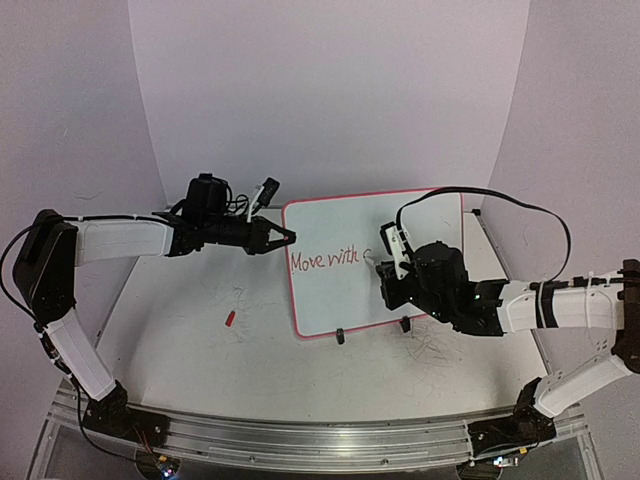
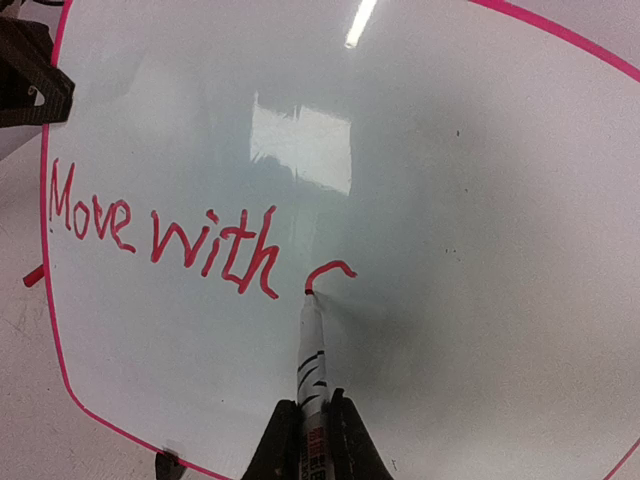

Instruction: Write a sentence on the whiteboard

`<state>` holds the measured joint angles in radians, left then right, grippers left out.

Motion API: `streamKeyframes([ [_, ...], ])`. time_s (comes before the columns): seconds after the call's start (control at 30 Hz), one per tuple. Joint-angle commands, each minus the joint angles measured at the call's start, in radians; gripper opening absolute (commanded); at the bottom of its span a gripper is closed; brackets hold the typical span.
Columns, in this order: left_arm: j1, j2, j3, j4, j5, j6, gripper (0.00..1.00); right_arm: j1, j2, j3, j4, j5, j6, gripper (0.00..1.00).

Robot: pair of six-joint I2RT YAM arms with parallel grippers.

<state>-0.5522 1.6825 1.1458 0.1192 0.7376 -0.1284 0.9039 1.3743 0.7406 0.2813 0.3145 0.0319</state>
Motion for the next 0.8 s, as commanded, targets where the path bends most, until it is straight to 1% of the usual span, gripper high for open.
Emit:
streamKeyframes([
  [0.0,0.003,-0.005,0.032,-0.042,-0.172,0.108,0.0,-0.004,-0.014,-0.006,-0.028,0.014,0.016,0.0],
  [0.47,0.003,-0.005,0.031,-0.046,-0.175,0.111,0.0,-0.004,-0.028,-0.011,-0.04,0.07,0.026,0.0],
  [0.57,0.003,-0.004,0.031,-0.047,-0.176,0.113,0.0,-0.004,-0.068,-0.03,-0.012,0.078,0.025,0.0],
  [0.67,0.003,-0.005,0.033,-0.046,-0.176,0.113,0.0,-0.005,-0.145,-0.08,0.059,0.049,0.011,0.0],
  [0.77,0.002,-0.004,0.033,-0.047,-0.175,0.113,0.0,-0.015,-0.138,-0.073,0.07,0.06,0.0,0.0],
])
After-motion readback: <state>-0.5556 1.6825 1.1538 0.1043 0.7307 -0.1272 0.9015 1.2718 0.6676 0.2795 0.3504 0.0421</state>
